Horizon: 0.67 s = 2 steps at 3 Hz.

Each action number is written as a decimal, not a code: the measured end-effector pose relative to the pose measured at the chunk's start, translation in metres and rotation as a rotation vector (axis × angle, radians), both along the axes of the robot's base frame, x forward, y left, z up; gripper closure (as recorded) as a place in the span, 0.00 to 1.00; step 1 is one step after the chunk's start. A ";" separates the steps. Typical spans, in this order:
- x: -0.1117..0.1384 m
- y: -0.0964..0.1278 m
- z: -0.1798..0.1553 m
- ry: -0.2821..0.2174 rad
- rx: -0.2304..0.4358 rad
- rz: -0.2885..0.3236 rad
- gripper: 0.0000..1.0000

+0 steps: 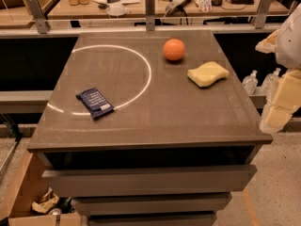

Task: Move orange near rxbar blueberry

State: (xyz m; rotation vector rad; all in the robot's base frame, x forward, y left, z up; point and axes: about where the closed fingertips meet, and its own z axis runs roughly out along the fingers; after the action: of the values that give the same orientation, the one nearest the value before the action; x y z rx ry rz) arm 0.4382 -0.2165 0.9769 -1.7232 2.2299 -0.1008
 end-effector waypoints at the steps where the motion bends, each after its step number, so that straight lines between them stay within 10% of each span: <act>1: 0.000 0.000 0.000 0.000 0.000 0.000 0.00; 2: 0.003 0.003 0.005 -0.027 0.012 -0.010 0.00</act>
Offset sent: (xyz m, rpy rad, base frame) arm 0.0076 0.0048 0.0058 0.0281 -0.0422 -0.0227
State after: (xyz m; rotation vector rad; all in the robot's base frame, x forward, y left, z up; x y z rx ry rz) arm 0.4414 -0.2138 0.9817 -1.6949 2.2155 -0.1123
